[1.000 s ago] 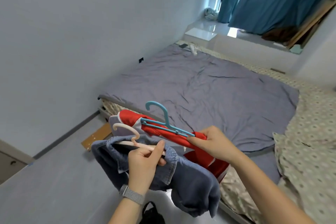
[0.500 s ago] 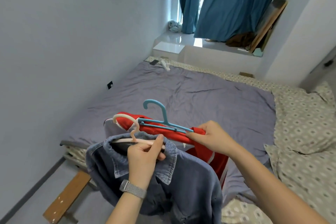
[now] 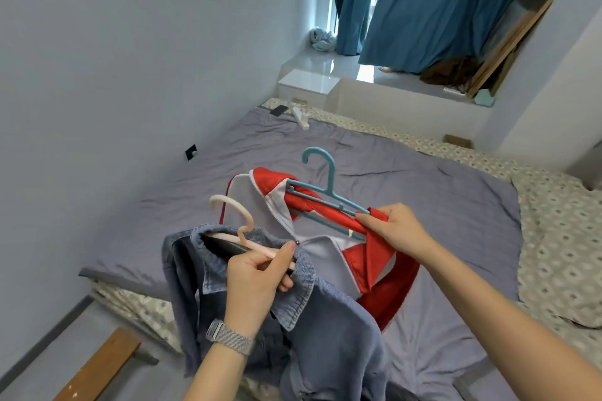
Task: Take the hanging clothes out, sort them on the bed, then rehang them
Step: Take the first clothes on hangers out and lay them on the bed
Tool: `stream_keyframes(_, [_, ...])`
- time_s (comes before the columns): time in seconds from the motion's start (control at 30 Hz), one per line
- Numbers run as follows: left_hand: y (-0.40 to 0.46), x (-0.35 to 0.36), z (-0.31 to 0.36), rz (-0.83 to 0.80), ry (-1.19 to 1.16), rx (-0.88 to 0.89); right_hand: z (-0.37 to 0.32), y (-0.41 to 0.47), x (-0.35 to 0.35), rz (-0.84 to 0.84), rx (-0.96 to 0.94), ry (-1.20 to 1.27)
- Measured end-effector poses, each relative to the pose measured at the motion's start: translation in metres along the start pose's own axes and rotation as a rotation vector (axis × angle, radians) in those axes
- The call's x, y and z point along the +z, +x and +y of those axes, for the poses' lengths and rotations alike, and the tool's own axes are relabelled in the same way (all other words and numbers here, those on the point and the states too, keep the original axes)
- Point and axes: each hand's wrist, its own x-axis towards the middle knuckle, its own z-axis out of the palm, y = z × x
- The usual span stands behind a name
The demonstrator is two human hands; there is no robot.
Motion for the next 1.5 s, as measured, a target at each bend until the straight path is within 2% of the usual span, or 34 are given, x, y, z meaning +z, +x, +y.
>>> stream_keyframes(0.3, [0.093, 0.109, -0.036, 0.061, 0.044, -0.135, 0.109, 0.182, -0.063, 0.032, 0.039, -0.035])
stream_keyframes(0.5, [0.136, 0.162, -0.063, 0.065, 0.110, -0.237, 0.179, 0.261, -0.048, -0.313, 0.150, -0.354])
stream_keyframes(0.57, [0.146, 0.171, -0.071, 0.062, 0.145, -0.252, 0.168, 0.251, -0.034, -0.351, 0.087, -0.262])
stream_keyframes(0.63, [0.154, 0.178, -0.076, 0.063, 0.175, -0.264, 0.143, 0.224, -0.026, -0.412, 0.055, 0.015])
stream_keyframes(0.7, [0.162, 0.184, -0.076, 0.054, 0.193, -0.265, 0.114, 0.189, -0.033, -0.666, 0.085, 0.221])
stream_keyframes(0.77, [0.169, 0.190, -0.074, 0.029, 0.214, -0.251, 0.094, 0.157, -0.047, -0.897, 0.053, 0.186])
stream_keyframes(0.8, [0.173, 0.194, -0.073, 0.010, 0.225, -0.239, 0.091, 0.145, -0.050, -0.906, -0.023, 0.117])
stream_keyframes(0.87, [0.177, 0.202, -0.071, -0.034, 0.243, -0.215, 0.090, 0.131, -0.042, -0.681, -0.156, -0.047])
stream_keyframes(0.93, [0.180, 0.211, -0.069, -0.072, 0.225, -0.202, 0.095, 0.123, -0.027, -0.399, -0.162, -0.180])
stream_keyframes(1.03, [0.186, 0.218, -0.066, -0.100, 0.190, -0.169, 0.094, 0.114, -0.012, -0.175, -0.148, -0.159])
stream_keyframes(1.23, [0.200, 0.203, -0.070, -0.216, 0.241, -0.162, 0.094, 0.125, -0.008, -0.081, -0.095, 0.163])
stream_keyframes(1.37, [0.200, 0.176, -0.091, -0.049, 0.257, -0.205, 0.112, 0.145, -0.013, -0.057, -0.086, 0.216])
stream_keyframes(1.5, [0.195, 0.154, -0.120, -0.017, 0.337, -0.347, 0.113, 0.177, -0.036, -0.099, -0.114, 0.281])
